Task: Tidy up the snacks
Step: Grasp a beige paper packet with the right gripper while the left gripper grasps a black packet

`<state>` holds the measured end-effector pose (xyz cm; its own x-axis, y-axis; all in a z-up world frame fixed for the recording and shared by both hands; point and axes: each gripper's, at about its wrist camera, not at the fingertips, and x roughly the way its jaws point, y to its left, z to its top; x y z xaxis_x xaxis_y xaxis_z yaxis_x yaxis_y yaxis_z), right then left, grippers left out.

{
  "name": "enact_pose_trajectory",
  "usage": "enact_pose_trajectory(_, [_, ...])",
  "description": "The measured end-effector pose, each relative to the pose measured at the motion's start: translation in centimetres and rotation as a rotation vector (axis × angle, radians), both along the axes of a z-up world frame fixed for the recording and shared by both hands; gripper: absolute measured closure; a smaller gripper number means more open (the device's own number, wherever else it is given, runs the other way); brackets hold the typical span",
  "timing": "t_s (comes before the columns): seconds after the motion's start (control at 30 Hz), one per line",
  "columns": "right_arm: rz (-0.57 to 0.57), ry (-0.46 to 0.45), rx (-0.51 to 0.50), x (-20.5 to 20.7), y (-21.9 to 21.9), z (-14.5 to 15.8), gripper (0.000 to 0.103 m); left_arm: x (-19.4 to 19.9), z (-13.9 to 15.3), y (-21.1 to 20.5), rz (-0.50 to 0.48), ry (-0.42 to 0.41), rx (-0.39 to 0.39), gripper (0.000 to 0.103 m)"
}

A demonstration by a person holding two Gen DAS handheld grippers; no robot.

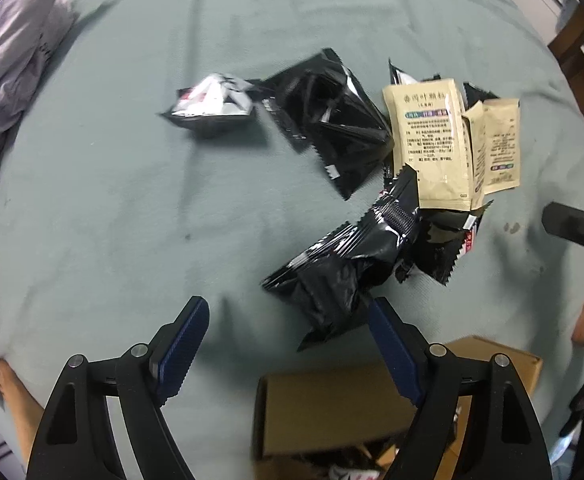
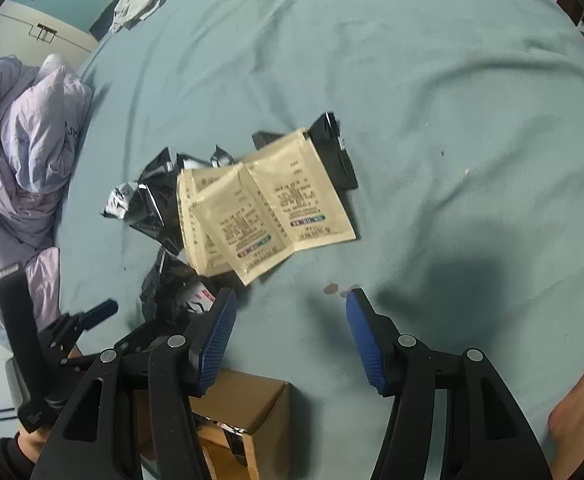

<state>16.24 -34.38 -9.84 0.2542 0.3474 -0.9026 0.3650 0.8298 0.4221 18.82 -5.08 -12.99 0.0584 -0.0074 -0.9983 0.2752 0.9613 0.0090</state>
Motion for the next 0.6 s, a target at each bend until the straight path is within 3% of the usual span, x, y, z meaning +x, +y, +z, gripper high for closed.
enact_pose_trajectory(0.13, [0.03, 0.013, -0.007, 0.0, 0.4, -0.7, 0.047, 0.5, -1.5, -0.9, 0.003, 0.021, -0.019, 0.022])
enact_pose_trajectory(0.23, [0.042, 0.014, -0.049, -0.1, 0.3, -1.1, 0.047, 0.4, -2.1, -1.4, -0.01, 0.036, -0.034, 0.042])
enact_pose_trajectory(0.27, [0.039, 0.014, -0.054, -0.1, 0.3, -1.1, 0.047, 0.3, -2.0, -1.5, -0.017, 0.024, -0.047, 0.06])
enact_pose_trajectory(0.3, [0.03, 0.014, -0.054, -0.1, 0.0, -1.2, 0.047, 0.4, -1.8, -1.7, -0.029, 0.021, -0.062, 0.069])
enact_pose_trajectory(0.43, [0.002, -0.005, -0.052, -0.2, -0.9, -1.0, 0.047, 0.5, -0.5, -1.6, -0.042, 0.005, -0.109, 0.075])
enact_pose_trajectory(0.6, [-0.033, -0.031, -0.07, -0.2, -1.8, -0.8, 0.045, 0.9, 3.0, 0.3, 0.002, -0.096, -0.142, 0.077])
